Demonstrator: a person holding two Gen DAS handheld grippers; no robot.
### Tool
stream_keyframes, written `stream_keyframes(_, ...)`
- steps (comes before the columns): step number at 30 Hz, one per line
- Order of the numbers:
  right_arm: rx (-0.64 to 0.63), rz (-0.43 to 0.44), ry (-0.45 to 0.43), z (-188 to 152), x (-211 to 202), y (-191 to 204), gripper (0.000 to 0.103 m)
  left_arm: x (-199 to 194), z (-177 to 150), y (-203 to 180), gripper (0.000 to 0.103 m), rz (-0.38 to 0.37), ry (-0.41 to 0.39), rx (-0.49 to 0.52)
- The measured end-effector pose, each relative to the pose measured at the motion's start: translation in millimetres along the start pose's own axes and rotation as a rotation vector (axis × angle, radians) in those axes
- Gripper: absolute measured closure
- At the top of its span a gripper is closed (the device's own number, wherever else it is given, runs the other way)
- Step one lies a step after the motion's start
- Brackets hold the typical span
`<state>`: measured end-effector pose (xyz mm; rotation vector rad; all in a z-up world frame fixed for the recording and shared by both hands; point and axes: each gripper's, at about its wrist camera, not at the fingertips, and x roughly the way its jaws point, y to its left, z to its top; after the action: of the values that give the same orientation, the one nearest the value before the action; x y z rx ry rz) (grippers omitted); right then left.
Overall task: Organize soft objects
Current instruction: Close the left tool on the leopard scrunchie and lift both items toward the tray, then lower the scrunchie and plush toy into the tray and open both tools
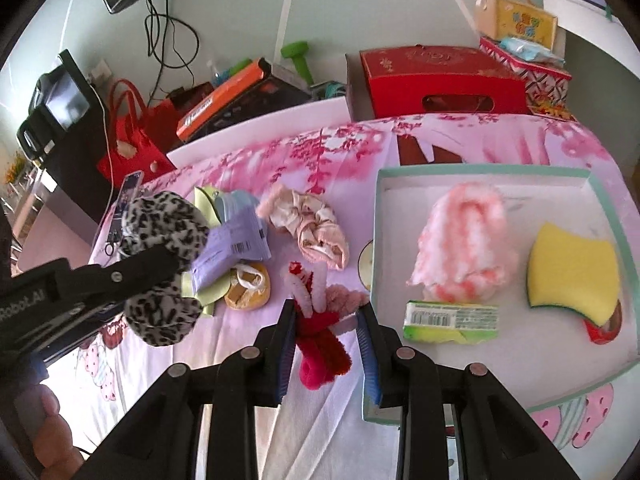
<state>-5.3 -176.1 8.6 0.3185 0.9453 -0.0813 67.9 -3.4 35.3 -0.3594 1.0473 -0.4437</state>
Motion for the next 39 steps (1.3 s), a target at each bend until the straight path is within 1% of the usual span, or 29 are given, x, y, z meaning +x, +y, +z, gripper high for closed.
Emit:
stream_keyframes(2, 0.000, -0.012, -0.009, 0.6, -4.3, -0.9, 0.072, 1.3, -0.7, -3.6, 0.078, -0.009, 0.001, 0.009)
stream_keyframes(5, 0.009, -0.021, -0.026, 2.9, -11.5, -5.7, 0.072, 5.5, -0.8, -8.5, 0.078, -0.042, 0.015, 0.016)
stream_keyframes(7, 0.024, -0.031, -0.055, 4.0, -22.4, -14.2, 0.072, 6.6, -2.7, -14.8, 0.078, -0.045, 0.015, 0.036)
stream_keyframes(10, 0.072, -0.092, -0.106, 6.3, -41.5, -36.7, 0.072, 9.0, -8.5, -29.1, 0.078, -0.062, 0.023, 0.075)
stream_keyframes(12, 0.106, -0.144, -0.120, 7.3, -47.7, -53.1, 0.072, 13.7, -12.6, -38.4, 0.078, -0.084, 0.039, 0.096)
stream_keyframes(17, 0.225, -0.242, -0.106, 5.1, -52.6, -102.4, 0.072, 35.4, -29.8, -66.5, 0.078, -0.112, 0.119, 0.169)
stream_keyframes(19, 0.266, -0.273, -0.100, 2.0, -55.9, -119.8, 0.072, 46.8, -38.9, -76.8, 0.078, -0.124, 0.170, 0.188)
stream_keyframes(22, 0.309, -0.306, -0.094, -3.4, -58.9, -139.7, 0.072, 61.2, -51.1, -86.8, 0.078, -0.116, 0.231, 0.210)
stream_keyframes(28, 0.367, -0.319, -0.073, -11.1, -58.1, -164.8, 0.072, 75.1, -67.8, -91.9, 0.078, -0.090, 0.307, 0.217)
stream_keyframes(34, 0.398, -0.334, -0.055, -17.3, -55.7, -175.7, 0.072, 83.0, -76.4, -98.4, 0.078, -0.080, 0.335, 0.240)
stream_keyframes(39, 0.392, -0.323, -0.037, -17.2, -49.0, -175.6, 0.072, 93.6, -84.8, -102.7, 0.078, -0.071, 0.351, 0.264)
